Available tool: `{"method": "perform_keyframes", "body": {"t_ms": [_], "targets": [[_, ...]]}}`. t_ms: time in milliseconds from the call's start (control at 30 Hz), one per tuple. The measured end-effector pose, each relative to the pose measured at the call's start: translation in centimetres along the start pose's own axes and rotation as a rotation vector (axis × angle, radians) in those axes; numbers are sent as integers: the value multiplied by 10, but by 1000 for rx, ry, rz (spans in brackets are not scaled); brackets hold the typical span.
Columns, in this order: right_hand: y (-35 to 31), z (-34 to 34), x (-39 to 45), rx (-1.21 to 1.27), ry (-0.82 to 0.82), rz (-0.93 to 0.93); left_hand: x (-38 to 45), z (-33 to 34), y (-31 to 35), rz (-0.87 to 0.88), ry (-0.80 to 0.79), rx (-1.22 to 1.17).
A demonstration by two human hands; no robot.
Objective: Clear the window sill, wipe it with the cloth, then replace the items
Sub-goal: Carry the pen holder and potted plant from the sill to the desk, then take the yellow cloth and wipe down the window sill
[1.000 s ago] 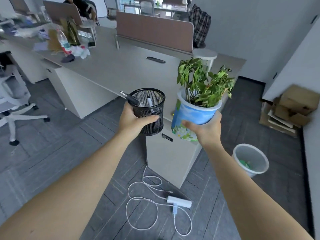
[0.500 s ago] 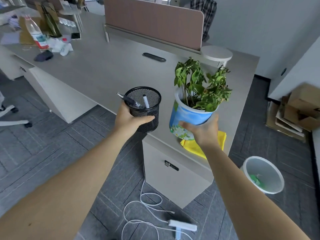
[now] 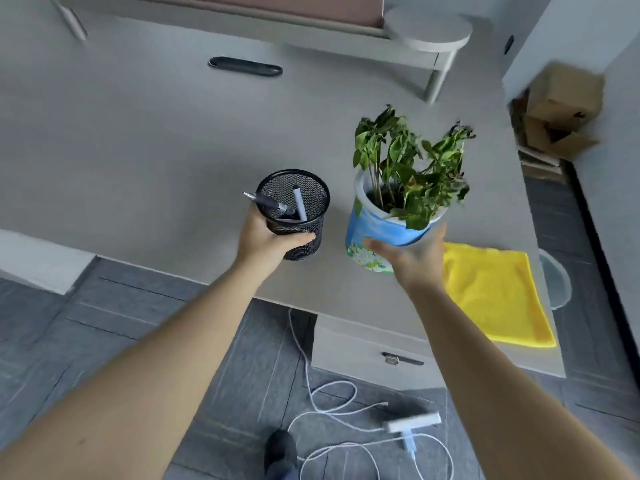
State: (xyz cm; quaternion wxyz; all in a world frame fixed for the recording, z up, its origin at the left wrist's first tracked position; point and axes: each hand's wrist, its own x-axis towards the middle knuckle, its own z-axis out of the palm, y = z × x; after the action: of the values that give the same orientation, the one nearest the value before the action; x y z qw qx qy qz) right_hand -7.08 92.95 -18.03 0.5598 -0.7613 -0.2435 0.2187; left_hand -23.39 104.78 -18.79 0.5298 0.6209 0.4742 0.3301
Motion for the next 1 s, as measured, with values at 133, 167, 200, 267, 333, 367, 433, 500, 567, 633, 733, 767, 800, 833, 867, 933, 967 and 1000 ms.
{"method": "perform_keyframes", "body": {"t_ms": [133,167,200,267,333,367,433,500,567,633,733,767,800,833,867,933,967,1000], "targets": [[8,29,19,5,61,-8,35,-3,-16,-5,-53,3],[10,35,24,5,63,-6,42,-3,-20,-6,-61,2],[11,40,27,6,60,-5,48,-4,-23,-4,-67,4],[13,50,33,2,58,-3,56,-4,-29,-4,-79,6],[17,57,38,5,64,3,62,-5,-34,-7,-84,3],[19,59,40,8,64,10,64,-5,-36,-8,-87,0],[22,62,42,7,56,15,67,-5,-40,-7,-95,-15],[22,63,42,-11,49,1,67,-5,-42,-6,-107,-29],[19,61,41,-5,33,-13,65,-5,-44,-6,-124,-36],[18,57,39,1,-5,-30,58,-4,-45,-16,-116,-48],[17,45,30,-125,-42,-25,34,2,-36,-78,-22,-34],[17,39,26,-161,-42,-2,23,6,-32,-100,20,1],[18,31,22,-186,-34,17,12,10,-28,-114,63,49],[18,22,19,-214,-22,24,1,15,-27,-118,106,97],[19,11,15,-238,-13,19,-9,21,-25,-120,134,133],[21,-14,8,-278,3,6,-30,37,-20,-153,151,151],[22,-27,5,-288,13,6,-39,46,-19,-174,143,154],[24,-41,2,-296,20,11,-49,57,-15,-187,130,155]]}}
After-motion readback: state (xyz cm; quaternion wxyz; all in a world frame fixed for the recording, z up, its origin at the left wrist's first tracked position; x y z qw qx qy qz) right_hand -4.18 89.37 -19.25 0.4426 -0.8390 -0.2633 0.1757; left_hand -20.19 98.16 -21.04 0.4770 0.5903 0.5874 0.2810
